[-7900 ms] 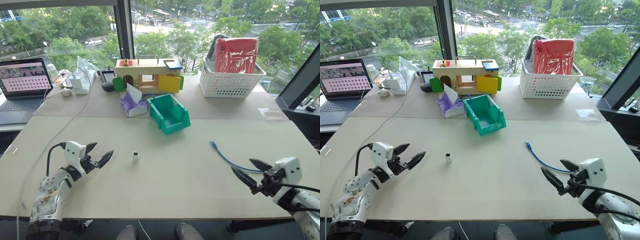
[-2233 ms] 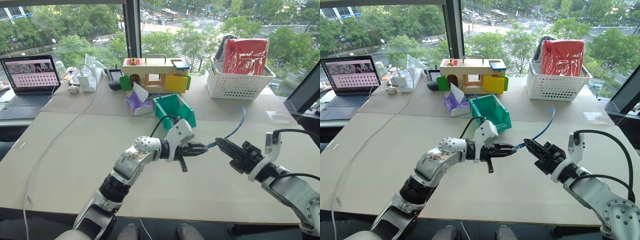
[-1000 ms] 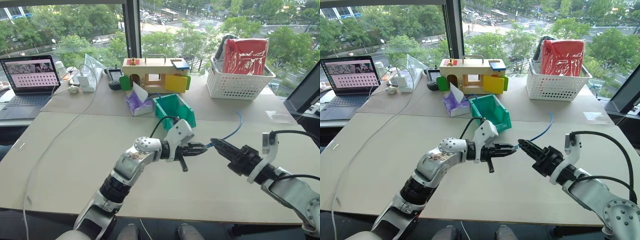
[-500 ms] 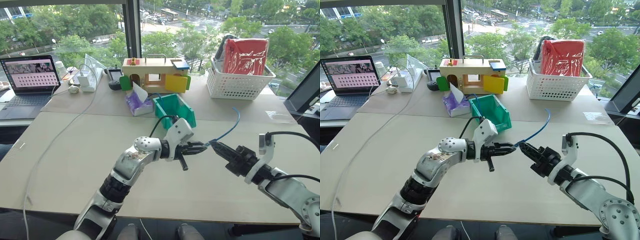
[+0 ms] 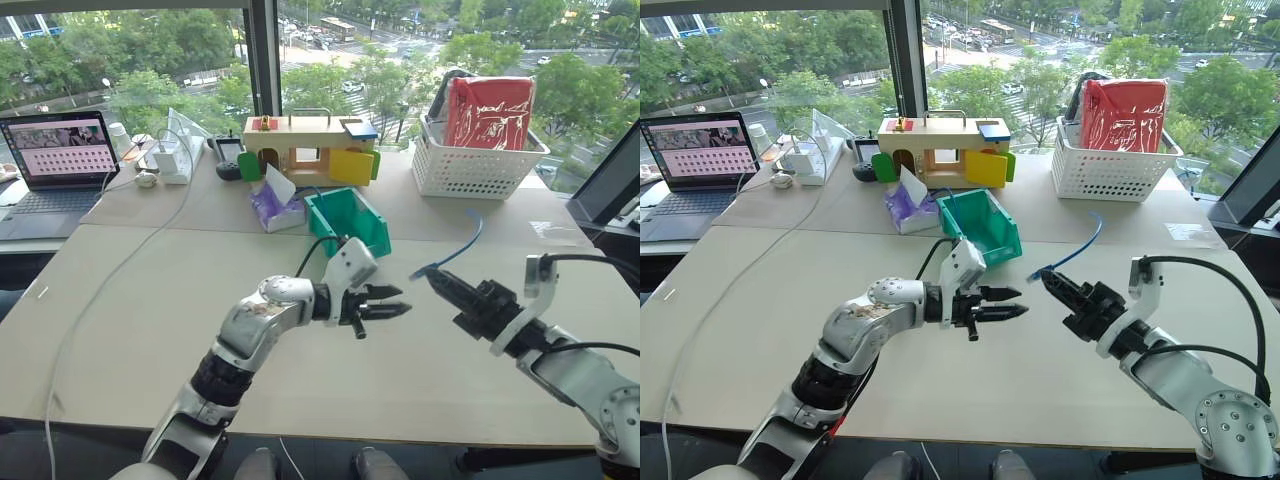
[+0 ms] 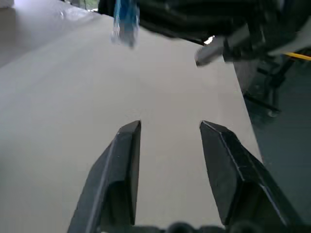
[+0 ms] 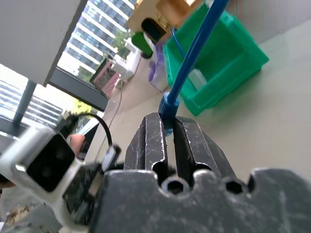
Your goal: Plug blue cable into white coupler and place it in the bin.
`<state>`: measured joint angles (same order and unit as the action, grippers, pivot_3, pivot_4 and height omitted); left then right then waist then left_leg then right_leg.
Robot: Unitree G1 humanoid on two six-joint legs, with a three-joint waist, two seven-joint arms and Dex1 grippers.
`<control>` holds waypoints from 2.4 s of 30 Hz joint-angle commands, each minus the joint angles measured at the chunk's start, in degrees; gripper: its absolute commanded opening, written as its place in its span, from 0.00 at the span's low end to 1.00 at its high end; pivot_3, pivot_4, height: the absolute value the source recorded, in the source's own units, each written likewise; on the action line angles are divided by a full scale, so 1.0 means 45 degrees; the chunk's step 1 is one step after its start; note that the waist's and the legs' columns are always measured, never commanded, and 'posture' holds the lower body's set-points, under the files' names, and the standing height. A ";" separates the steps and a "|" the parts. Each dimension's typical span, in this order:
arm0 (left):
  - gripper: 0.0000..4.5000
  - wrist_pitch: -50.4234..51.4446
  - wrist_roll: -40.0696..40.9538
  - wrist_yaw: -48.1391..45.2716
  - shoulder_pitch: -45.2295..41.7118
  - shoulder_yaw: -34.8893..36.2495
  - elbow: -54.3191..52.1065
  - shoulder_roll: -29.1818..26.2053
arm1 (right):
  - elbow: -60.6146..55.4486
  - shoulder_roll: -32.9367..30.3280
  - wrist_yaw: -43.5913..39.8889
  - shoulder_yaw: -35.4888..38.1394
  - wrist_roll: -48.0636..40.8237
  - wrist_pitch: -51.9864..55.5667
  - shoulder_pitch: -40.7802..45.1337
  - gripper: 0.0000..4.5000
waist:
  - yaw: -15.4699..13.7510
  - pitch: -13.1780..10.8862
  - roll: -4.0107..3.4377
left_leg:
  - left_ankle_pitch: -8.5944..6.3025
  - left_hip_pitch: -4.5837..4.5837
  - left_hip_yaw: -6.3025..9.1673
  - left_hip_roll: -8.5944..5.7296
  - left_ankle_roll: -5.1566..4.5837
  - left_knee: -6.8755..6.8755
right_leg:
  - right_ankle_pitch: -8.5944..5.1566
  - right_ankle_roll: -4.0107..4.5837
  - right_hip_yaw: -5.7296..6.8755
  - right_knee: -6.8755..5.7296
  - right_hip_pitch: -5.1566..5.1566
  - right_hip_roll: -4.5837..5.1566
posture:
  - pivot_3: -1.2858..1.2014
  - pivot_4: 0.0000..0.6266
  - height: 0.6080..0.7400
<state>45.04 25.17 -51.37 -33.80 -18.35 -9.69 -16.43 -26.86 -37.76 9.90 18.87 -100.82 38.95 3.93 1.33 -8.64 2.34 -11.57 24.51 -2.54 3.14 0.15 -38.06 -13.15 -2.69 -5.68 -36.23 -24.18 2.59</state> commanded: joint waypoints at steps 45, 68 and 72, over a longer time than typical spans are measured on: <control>0.99 -0.6202 -0.2553 0.5883 0.8797 0.4539 -0.2015 0.1038 | 0.1405 0.0202 -0.4177 -0.0568 0.6971 0.2174 0.3395 0.00 | -0.0039 -0.0003 -0.0014 | 0.0018 0.0003 -0.0068 0.0052 -0.0024 0.0025 | 0.0017 0.0048 0.0008 0.0008 -0.0016 -0.0011 | 0.52 0.24 0.84; 0.66 -0.6133 -0.3189 0.6457 0.7098 0.3162 0.0217 0.1622 | -0.2417 -0.4580 -0.8871 -0.0033 0.4577 0.3779 0.1196 0.00 | -0.0203 0.0017 -0.0005 | 0.0019 -0.0032 -0.0058 0.0034 -0.0023 0.0024 | -0.0029 -0.0030 0.0014 0.0019 0.0027 0.0006 | 0.52 0.24 0.84; 0.39 -0.6099 -0.3394 0.6753 0.7205 0.3119 0.0046 0.1644 | -0.2343 -0.4682 -0.9043 0.0101 0.4791 0.3751 0.1006 0.00 | -0.0207 0.0018 -0.0007 | 0.0019 -0.0034 -0.0057 0.0034 -0.0022 0.0024 | -0.0030 -0.0030 0.0014 0.0019 0.0028 0.0005 | 0.52 0.24 0.84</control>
<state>17.11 10.50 -21.49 -2.11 -2.88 -10.20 -9.41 -37.28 -58.06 -29.97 16.83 -79.44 56.89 8.43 0.39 -8.56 2.31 -11.49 24.36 -2.80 3.30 0.05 -37.96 -13.28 -2.83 -5.62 -36.14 -24.05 2.61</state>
